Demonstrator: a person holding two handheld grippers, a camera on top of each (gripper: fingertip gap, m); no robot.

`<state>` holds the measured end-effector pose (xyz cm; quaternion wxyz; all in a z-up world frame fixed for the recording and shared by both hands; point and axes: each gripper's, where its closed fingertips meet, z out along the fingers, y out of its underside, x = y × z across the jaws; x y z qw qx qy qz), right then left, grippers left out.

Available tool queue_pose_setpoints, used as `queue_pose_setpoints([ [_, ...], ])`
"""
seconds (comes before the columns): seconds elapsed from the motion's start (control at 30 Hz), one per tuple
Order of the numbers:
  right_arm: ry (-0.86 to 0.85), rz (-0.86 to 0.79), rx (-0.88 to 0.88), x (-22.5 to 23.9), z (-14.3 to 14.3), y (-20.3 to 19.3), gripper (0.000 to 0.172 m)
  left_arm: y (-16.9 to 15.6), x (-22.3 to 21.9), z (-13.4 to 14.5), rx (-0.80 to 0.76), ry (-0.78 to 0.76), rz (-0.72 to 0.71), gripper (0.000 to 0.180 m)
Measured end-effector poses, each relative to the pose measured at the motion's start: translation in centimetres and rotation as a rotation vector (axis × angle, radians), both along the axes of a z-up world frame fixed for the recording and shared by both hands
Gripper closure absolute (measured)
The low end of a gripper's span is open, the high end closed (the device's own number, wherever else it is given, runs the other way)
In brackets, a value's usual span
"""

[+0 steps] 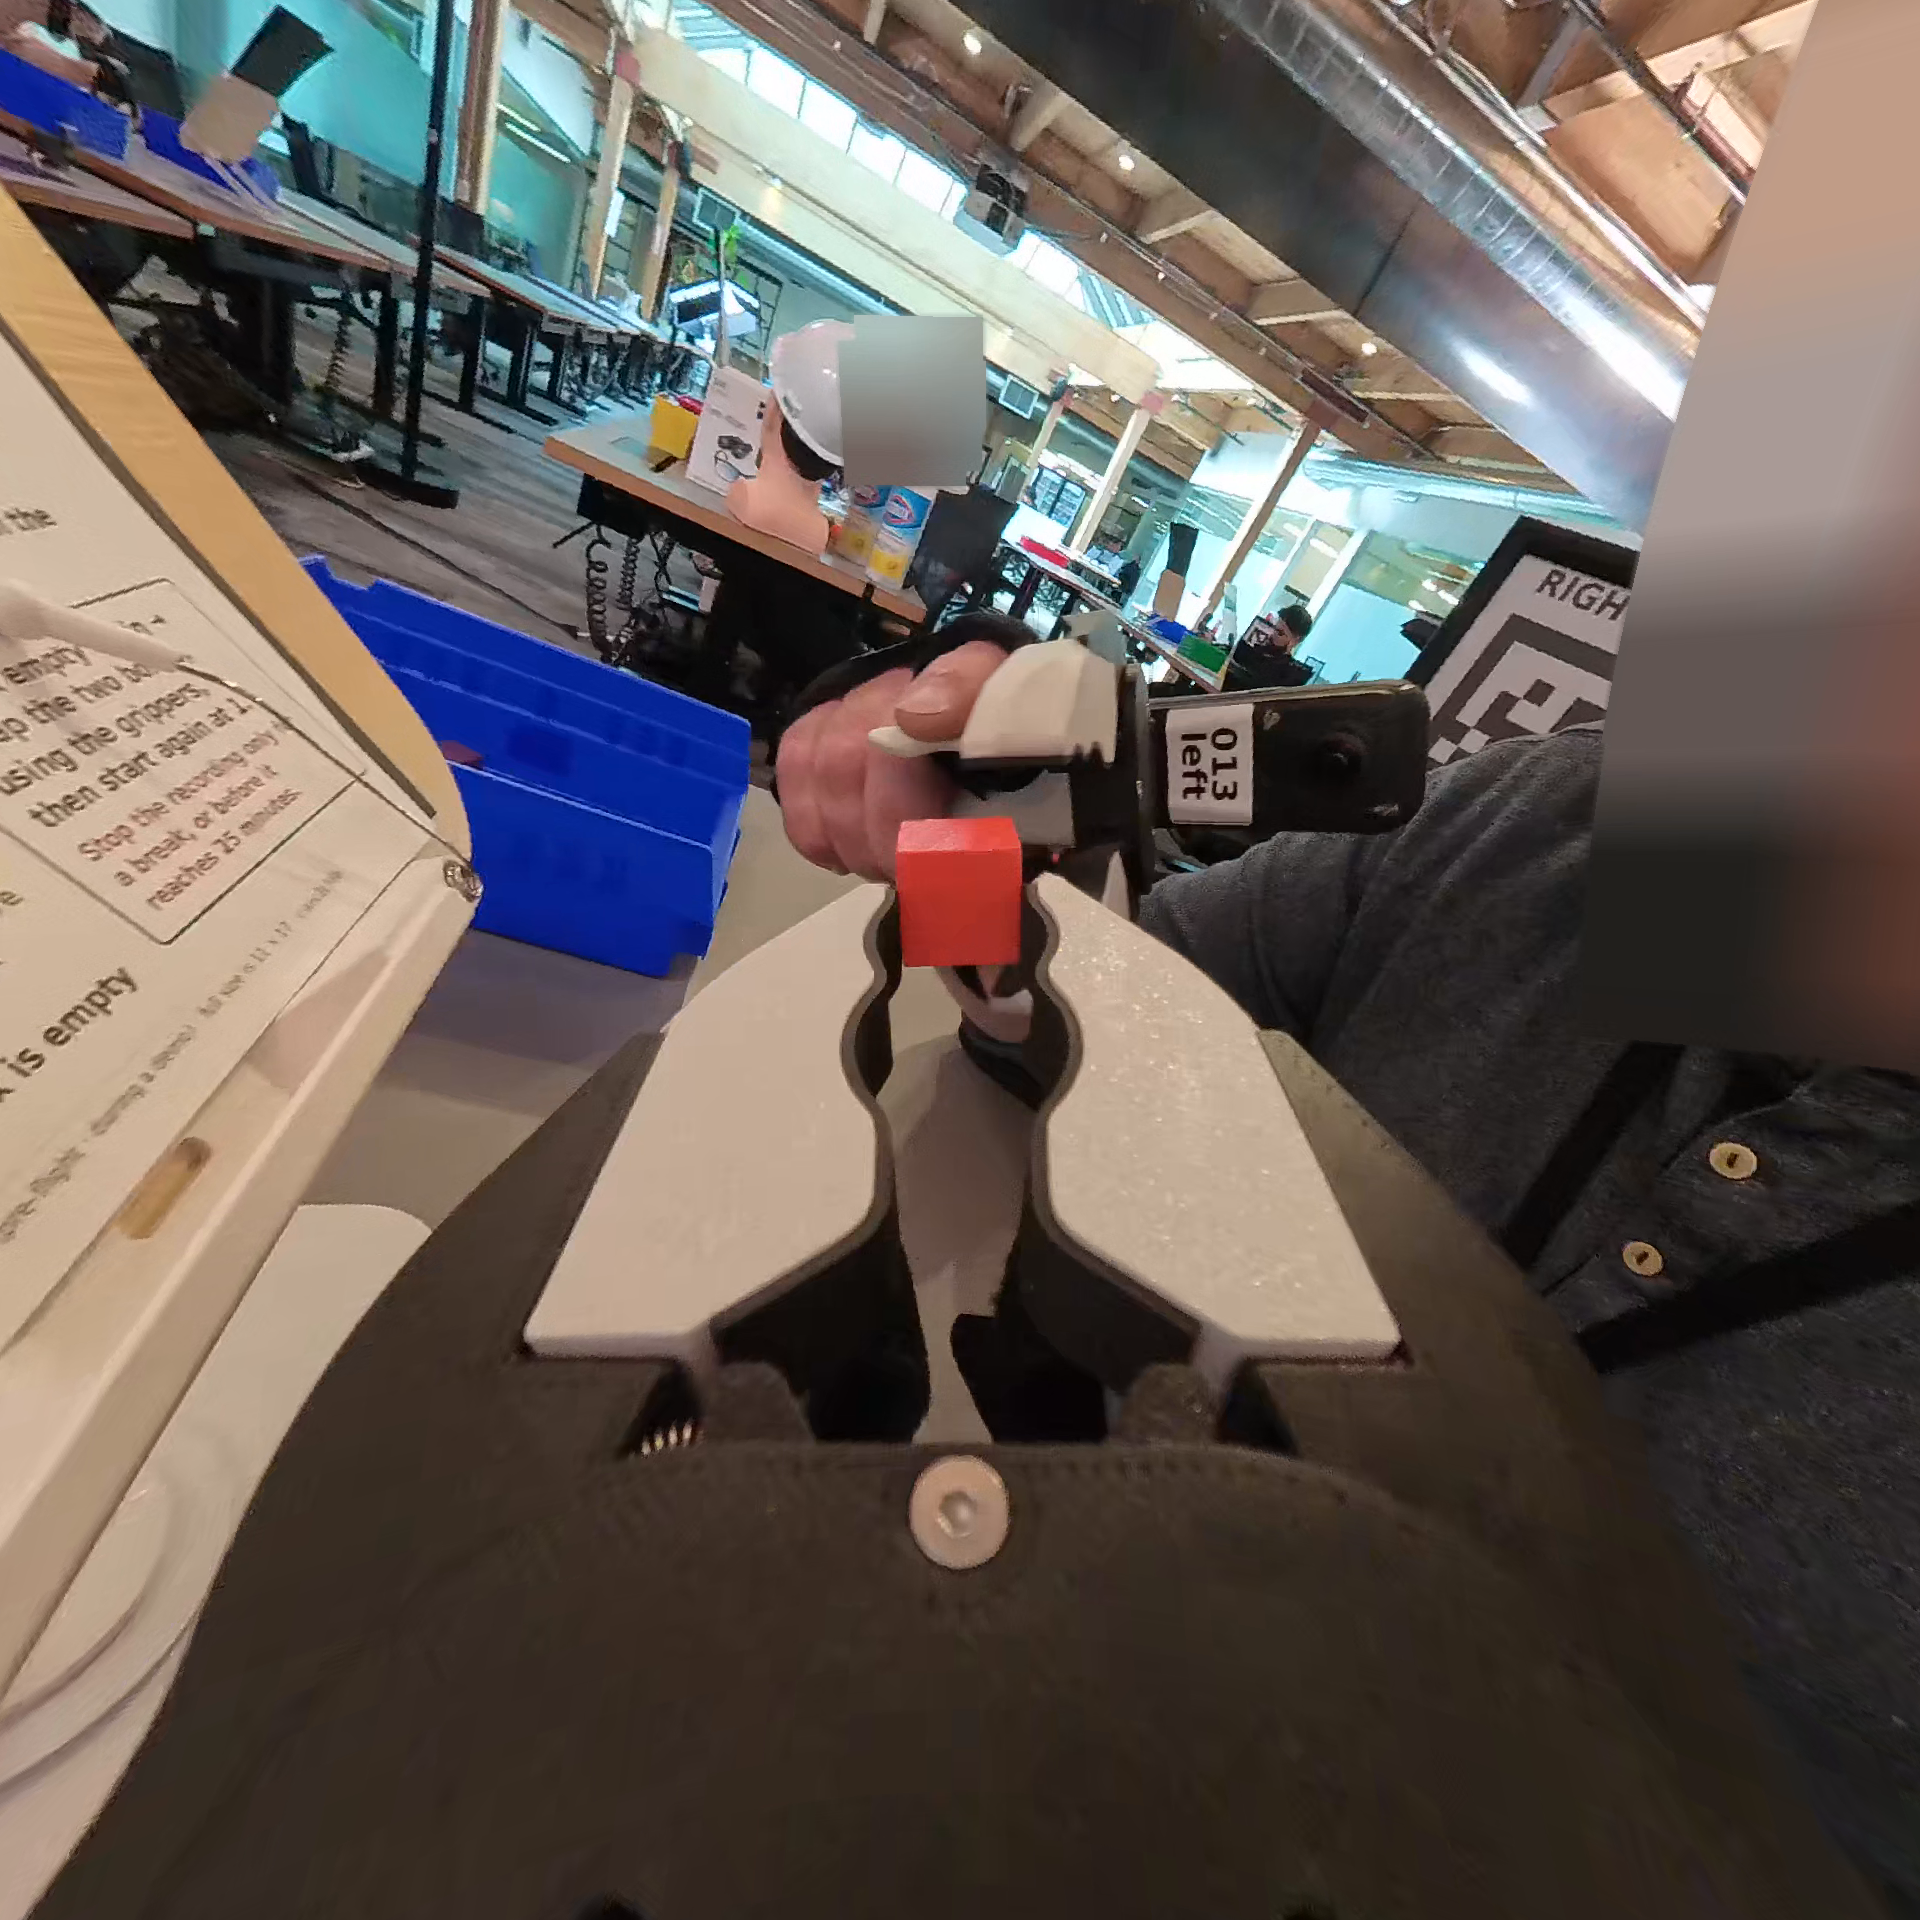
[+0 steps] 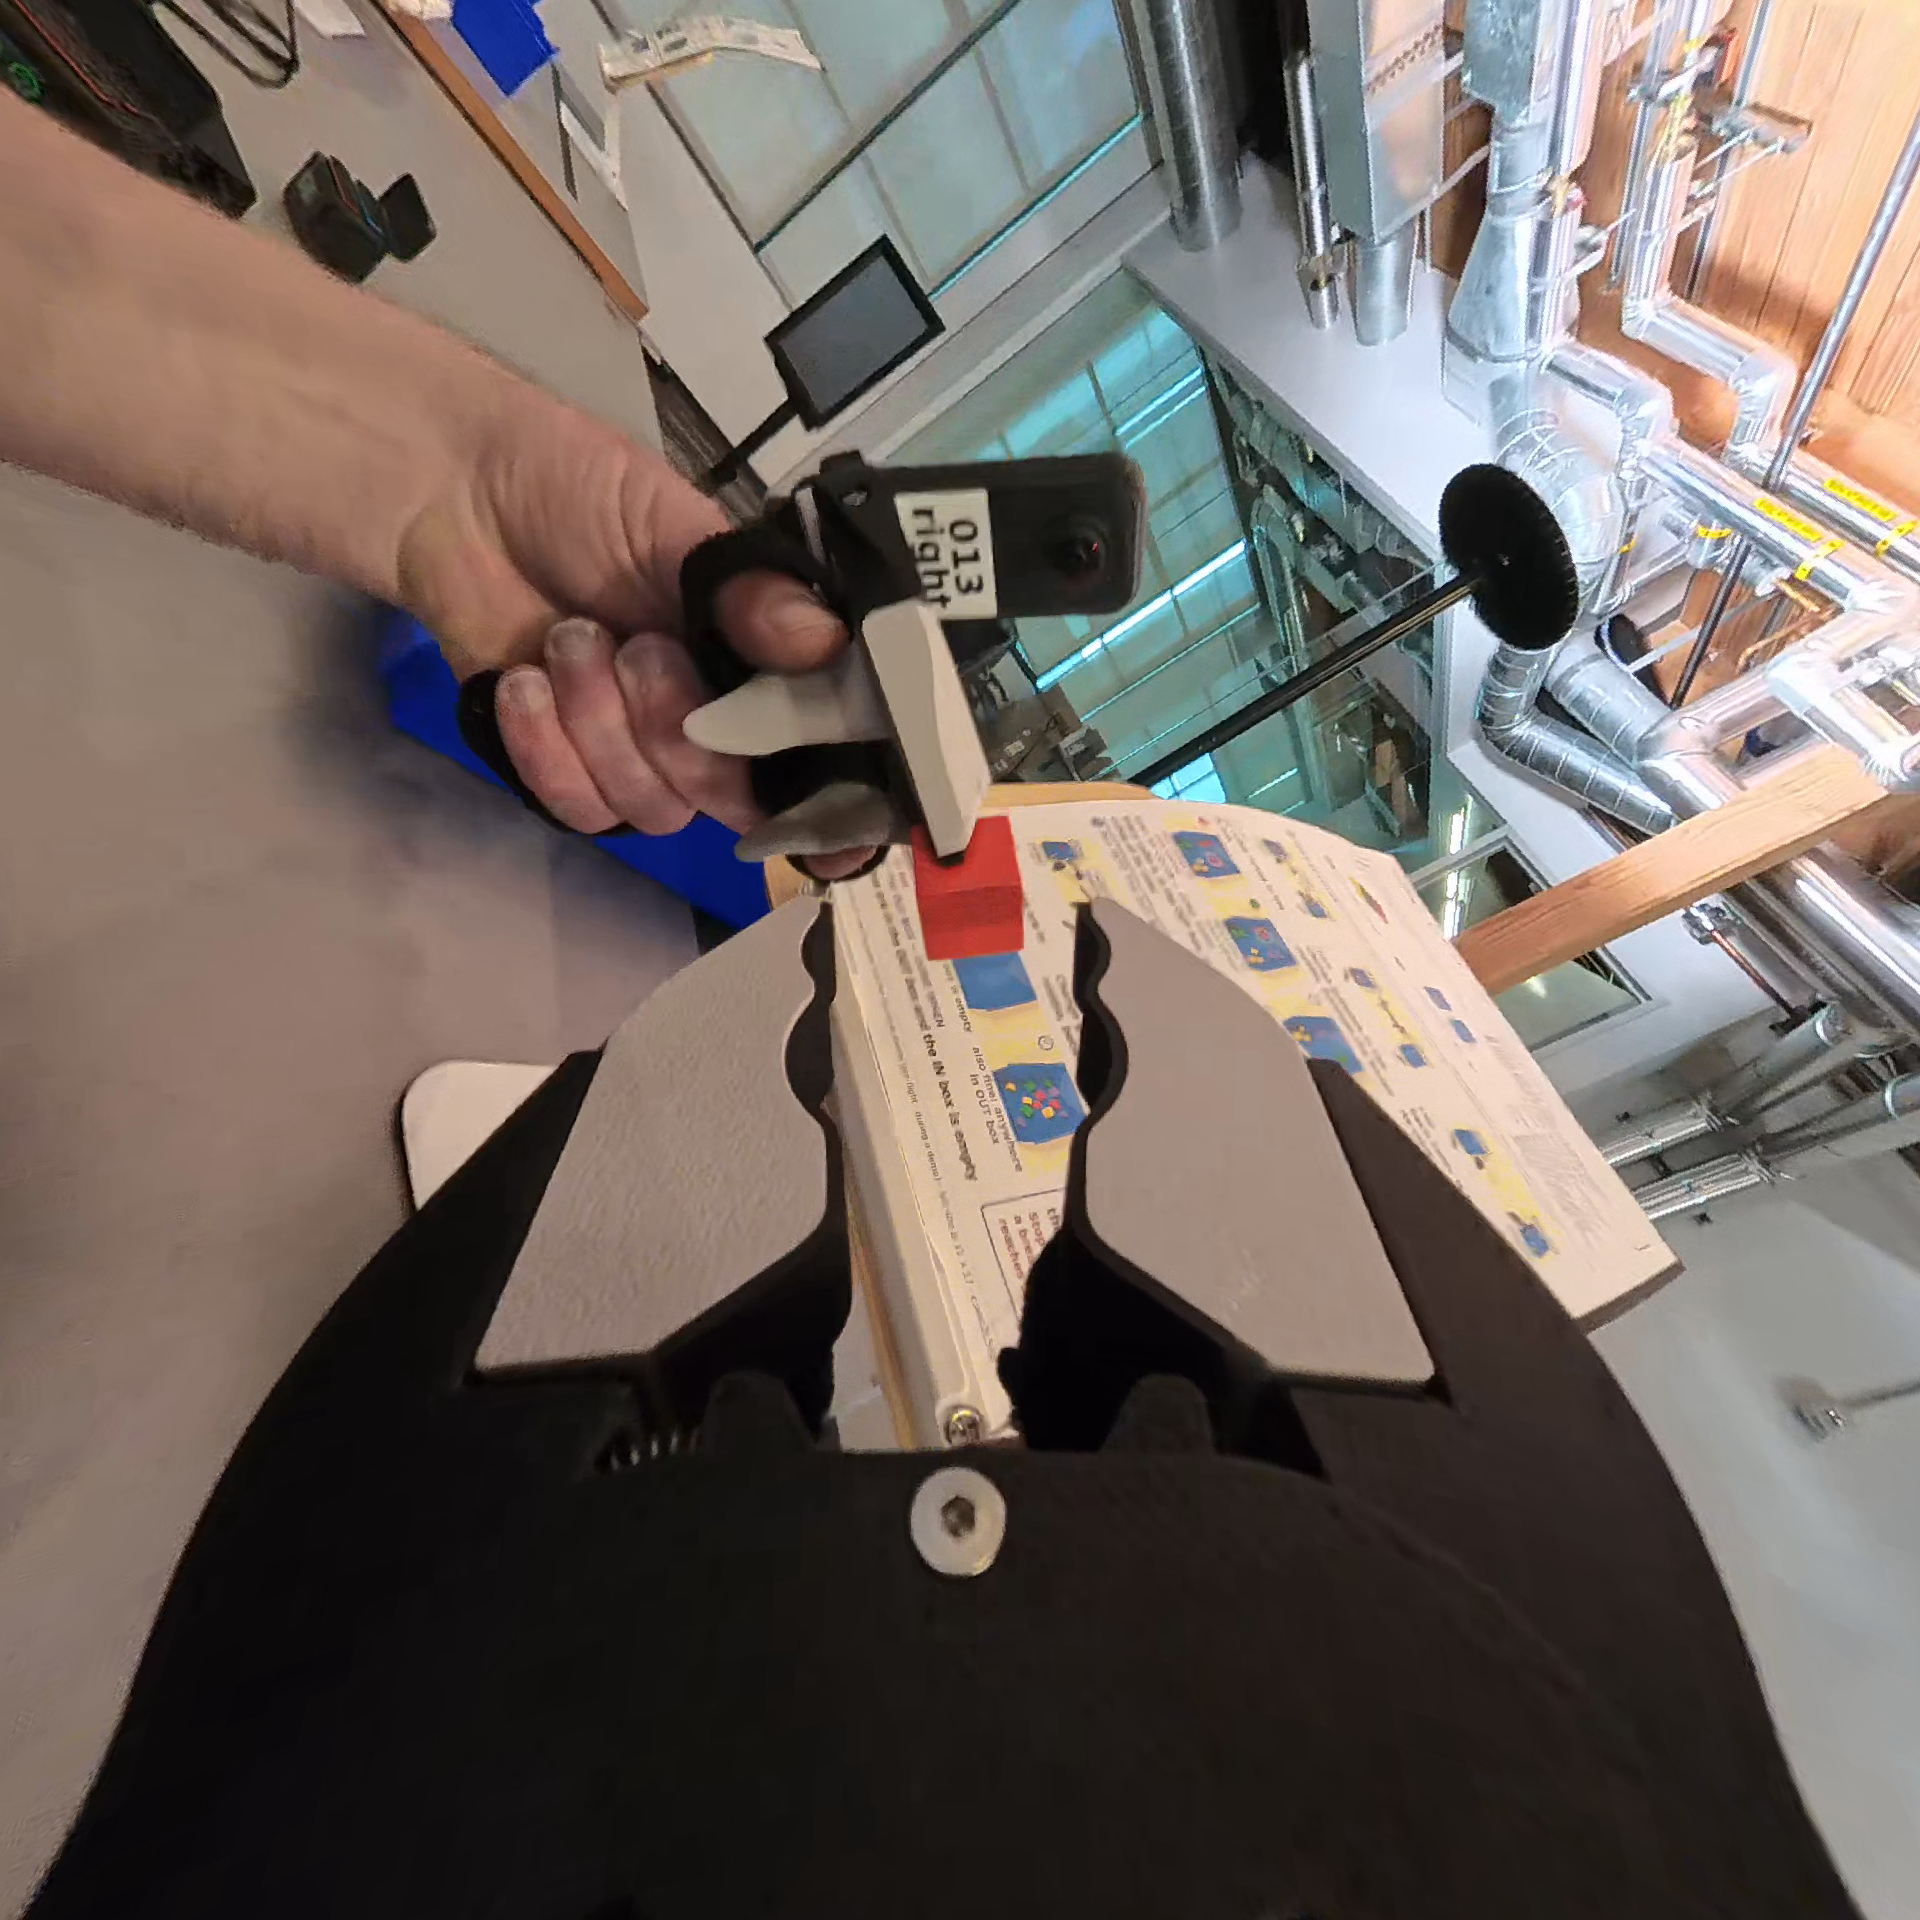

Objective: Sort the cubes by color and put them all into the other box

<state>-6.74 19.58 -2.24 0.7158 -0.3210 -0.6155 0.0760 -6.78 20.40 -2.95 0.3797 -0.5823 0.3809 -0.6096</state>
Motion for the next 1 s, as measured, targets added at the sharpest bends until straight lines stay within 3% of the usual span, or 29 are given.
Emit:
queue_pose_setpoints([
  [0.1, -0.019, -0.021, 0.025, -0.2, -0.6, 0.4, 0.129, -0.6, 0.6, -0.3, -0.005, 0.011, -0.030, 0.159],
  [0.3, -0.027, -0.024, 0.067, -0.5, -0.9, 0.1, 0.149, -1.7, 1.7, -0.9, -0.026, 0.010, -0.099, 0.159],
  [0.57, -0.015, -0.017, 0.043, -0.3, -0.2, -0.3, 0.149, -1.8, 1.6, 0.1, -0.030, -0.047, -0.096, 0.157],
  [0.63, 0.010, -0.016, 0.029, 0.1, 0.4, -0.2, 0.149, -1.3, 0.9, 0.9, -0.028, -0.071, -0.060, 0.145],
  [0.7, 0.022, -0.044, 0.017, 0.8, 1.1, 0.5, 0.149, -0.8, 0.1, 1.3, 0.008, -0.066, -0.014, 0.160],
  [0.77, 0.035, -0.065, -0.020, 2.0, 1.9, 1.5, 0.149, -0.4, -1.0, 2.1, 0.055, -0.076, 0.029, 0.180],
  [0.9, 0.020, -0.207, -0.128, 6.5, 3.4, 5.5, 0.149, 0.6, -2.5, 2.7, 0.142, -0.034, 0.134, 0.180],
  [1.0, 0.007, -0.405, -0.256, 12.4, 3.9, 10.0, 0.149, 0.5, -3.2, 3.2, 0.191, -0.014, 0.160, 0.180],
])
